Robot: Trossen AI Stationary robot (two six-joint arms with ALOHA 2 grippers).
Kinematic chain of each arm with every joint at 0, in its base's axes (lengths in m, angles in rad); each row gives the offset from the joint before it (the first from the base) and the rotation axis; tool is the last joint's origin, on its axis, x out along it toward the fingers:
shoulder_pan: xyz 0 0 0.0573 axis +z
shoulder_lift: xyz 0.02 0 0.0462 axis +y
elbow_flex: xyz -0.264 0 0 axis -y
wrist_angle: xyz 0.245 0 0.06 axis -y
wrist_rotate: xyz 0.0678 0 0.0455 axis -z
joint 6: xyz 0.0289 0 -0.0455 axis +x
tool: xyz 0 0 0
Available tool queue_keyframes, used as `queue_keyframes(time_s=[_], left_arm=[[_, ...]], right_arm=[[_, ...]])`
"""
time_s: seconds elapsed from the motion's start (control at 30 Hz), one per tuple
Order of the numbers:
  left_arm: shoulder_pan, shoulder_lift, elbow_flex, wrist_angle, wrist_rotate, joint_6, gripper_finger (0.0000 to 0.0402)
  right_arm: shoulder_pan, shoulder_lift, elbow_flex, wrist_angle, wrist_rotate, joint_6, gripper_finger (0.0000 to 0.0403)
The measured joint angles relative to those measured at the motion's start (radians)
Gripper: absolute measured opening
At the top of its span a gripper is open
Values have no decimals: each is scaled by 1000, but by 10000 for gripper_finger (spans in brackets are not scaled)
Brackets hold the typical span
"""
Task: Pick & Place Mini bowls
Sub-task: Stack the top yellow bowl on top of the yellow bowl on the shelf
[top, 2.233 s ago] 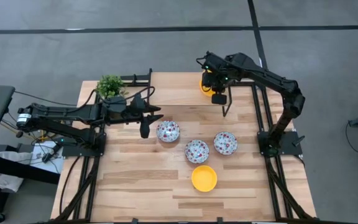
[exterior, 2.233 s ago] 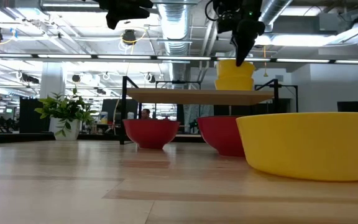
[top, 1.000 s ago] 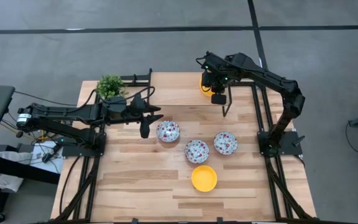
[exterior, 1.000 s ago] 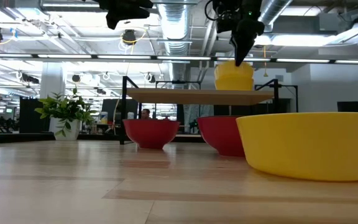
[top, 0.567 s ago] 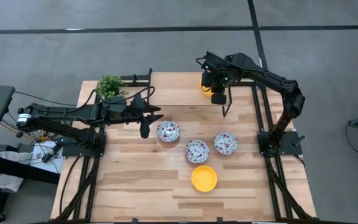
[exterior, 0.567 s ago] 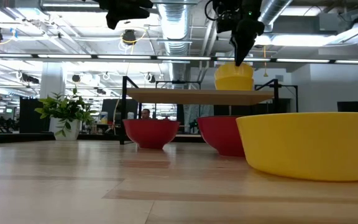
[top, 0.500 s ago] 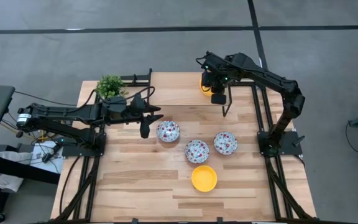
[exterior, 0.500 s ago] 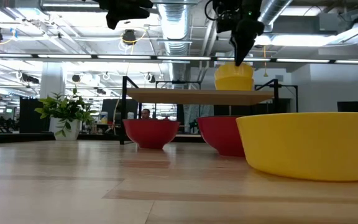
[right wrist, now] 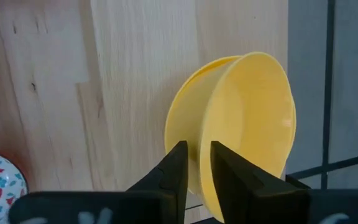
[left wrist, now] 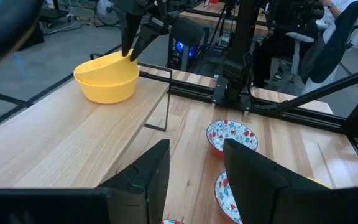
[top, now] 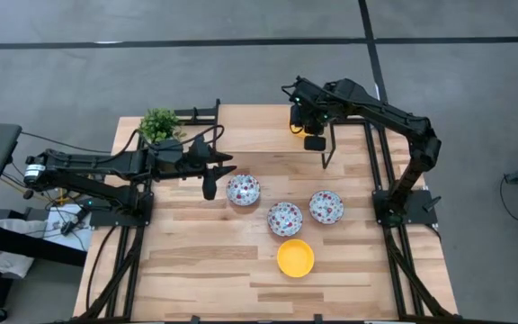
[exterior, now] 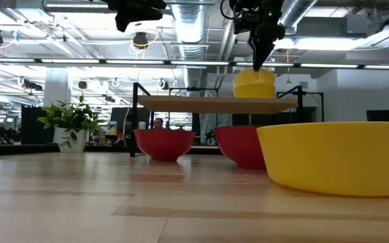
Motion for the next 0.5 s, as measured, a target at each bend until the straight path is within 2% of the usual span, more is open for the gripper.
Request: queue_keyframes(time_s=[0.17,0.5], left_arm=[[0,0,0,0,0,0,150],[0,0,0,-3,0,0,150]], right_arm=[[0,0,0,-11,-31,2,9],[0,-2,0,-12,-27,28,1]])
